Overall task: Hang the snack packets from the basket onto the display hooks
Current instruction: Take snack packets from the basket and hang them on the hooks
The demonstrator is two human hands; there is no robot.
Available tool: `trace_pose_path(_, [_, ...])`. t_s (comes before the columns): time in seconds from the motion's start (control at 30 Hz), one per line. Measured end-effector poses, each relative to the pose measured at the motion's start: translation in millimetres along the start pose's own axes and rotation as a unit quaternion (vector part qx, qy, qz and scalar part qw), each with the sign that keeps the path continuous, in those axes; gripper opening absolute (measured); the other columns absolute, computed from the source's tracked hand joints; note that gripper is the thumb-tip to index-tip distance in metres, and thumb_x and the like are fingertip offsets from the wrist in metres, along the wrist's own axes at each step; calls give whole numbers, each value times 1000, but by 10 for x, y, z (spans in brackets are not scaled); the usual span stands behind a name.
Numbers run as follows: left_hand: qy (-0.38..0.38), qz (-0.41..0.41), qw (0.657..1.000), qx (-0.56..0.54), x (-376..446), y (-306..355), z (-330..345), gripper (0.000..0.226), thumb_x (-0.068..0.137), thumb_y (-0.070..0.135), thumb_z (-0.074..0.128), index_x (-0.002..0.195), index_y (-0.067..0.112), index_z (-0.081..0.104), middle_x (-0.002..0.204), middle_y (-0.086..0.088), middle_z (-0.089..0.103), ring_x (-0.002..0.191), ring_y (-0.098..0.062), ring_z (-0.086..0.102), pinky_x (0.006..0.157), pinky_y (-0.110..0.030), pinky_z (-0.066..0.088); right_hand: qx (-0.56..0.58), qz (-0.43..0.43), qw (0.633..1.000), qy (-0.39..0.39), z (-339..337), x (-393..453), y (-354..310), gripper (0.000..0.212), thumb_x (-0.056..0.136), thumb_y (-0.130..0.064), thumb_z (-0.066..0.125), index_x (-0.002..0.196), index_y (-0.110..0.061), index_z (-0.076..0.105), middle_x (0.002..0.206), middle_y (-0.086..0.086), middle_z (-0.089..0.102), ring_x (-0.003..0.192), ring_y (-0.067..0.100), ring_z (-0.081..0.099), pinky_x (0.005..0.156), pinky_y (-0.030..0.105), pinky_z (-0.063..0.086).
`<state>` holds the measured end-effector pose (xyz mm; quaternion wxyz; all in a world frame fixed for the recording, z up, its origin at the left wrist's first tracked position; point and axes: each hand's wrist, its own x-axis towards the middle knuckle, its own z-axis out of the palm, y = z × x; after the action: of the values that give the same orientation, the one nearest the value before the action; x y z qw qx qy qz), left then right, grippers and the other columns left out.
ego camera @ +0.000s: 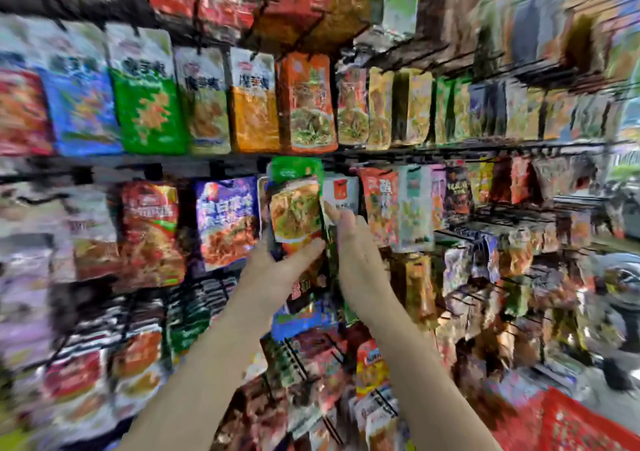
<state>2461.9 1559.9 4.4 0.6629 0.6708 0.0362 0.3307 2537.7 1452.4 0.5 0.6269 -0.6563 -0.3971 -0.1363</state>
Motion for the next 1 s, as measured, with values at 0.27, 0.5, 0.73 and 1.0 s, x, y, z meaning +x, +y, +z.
trace_pose_path(0.27, [-2,48,998,-39,177,511,-442,21,82,22,71,104,22,71,92,9,79,87,-8,75,77,-26,60,8,-96,995,28,329,399,-327,40,92,-38,69,128,-38,53,114,-6,56,103,0,53,87,21,44])
trace_pose_path(0.5, [43,54,998,-10,349,912,-825,59,62,29,91,117,17,71,106,-1,78,107,-27,71,101,-54,51,149,-7,987,-66,557,872,-615,59,75,-39,83,127,-29,56,105,0,74,99,23,71,90,58,55])
trace_pose_path(0.73, [125,78,989,-14,327,1204,-1452,41,68,27,87,106,18,73,91,6,79,91,-13,74,87,-34,55,279,28,947,-155,886,1267,-959,26,96,-15,67,121,-12,64,111,10,74,103,32,70,89,48,58])
trace_pose_path(1.0, [120,95,988,10,282,1547,-1732,14,94,8,61,105,4,69,74,-2,77,60,-16,73,51,-22,56,235,15,967,-99,1487,1803,-1554,41,72,-60,79,93,-25,78,113,9,73,111,36,65,97,61,51])
